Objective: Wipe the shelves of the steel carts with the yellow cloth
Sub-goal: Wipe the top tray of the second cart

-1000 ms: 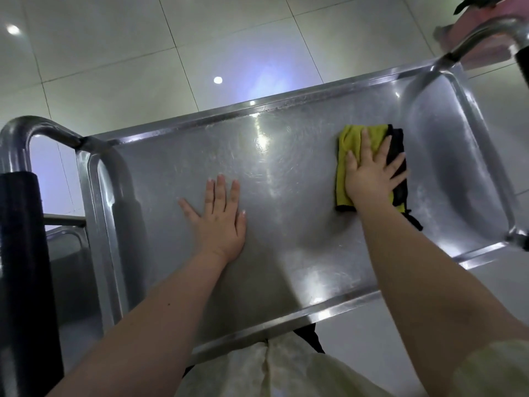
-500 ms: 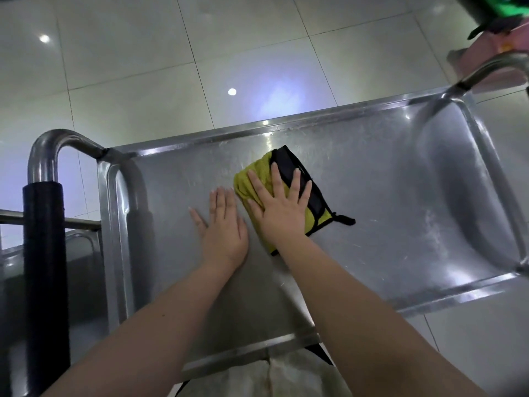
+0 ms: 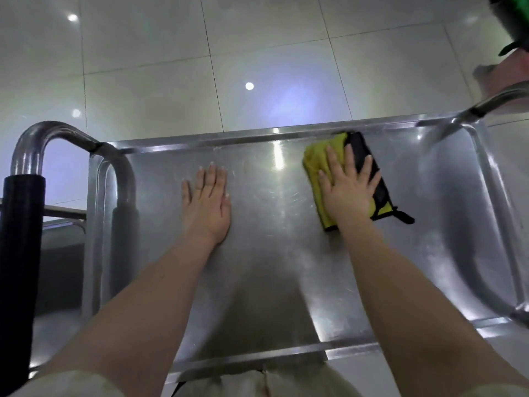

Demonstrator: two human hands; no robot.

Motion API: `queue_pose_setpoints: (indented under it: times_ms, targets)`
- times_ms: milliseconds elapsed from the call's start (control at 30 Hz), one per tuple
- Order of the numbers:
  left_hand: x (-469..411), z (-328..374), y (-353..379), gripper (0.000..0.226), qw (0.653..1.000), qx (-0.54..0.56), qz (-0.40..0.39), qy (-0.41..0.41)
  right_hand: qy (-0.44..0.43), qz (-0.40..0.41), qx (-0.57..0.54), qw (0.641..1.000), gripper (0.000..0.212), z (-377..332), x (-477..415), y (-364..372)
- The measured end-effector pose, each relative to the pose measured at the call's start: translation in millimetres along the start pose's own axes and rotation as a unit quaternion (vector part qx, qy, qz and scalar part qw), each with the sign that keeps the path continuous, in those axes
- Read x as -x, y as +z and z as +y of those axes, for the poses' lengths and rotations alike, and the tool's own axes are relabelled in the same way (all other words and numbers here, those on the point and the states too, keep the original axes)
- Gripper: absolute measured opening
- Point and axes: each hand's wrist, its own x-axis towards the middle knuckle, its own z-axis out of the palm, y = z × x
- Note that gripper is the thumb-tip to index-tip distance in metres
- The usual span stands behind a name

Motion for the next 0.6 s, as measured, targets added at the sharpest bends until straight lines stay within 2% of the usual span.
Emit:
queue_pose_setpoints:
  times_ms: [133, 200, 267, 333, 433, 533, 600]
  targets:
    - [-6, 7, -4, 0.058, 1.0, -0.001, 0.001, -0.002, 0.156, -0.014, -0.039, 0.987, 0.057, 43, -43, -21]
    - [-9, 9, -5, 0.056, 1.0, 0.001, 0.001, -0.007, 0.199, 0.002, -0.057, 0.978, 0.057, 28, -52, -22]
    - [-11, 9, -5, 0.056, 1.0, 0.0, -0.003, -0.009, 0.202, 0.016, -0.067, 0.977, 0.059, -3, -55, -19]
    - [-13, 8, -4, 0.057, 1.0, -0.004, -0.004, -0.011, 0.154, 0.01, -0.052, 0.987, 0.06, -43, -53, -11]
    - [-18, 7, -4, 0.057, 1.0, -0.005, -0.001, -0.017, 0.022, -0.019, -0.019, 0.999, 0.059, -113, -34, 5]
    - [-20, 4, -4, 0.055, 1.0, -0.004, -0.006, -0.023, -0.14, -0.044, -0.005, 0.989, 0.058, -171, -1, 23]
    - [-21, 4, -4, 0.057, 1.0, -0.008, -0.01, -0.026, -0.188, -0.06, -0.004, 0.98, 0.057, -178, 0, 24]
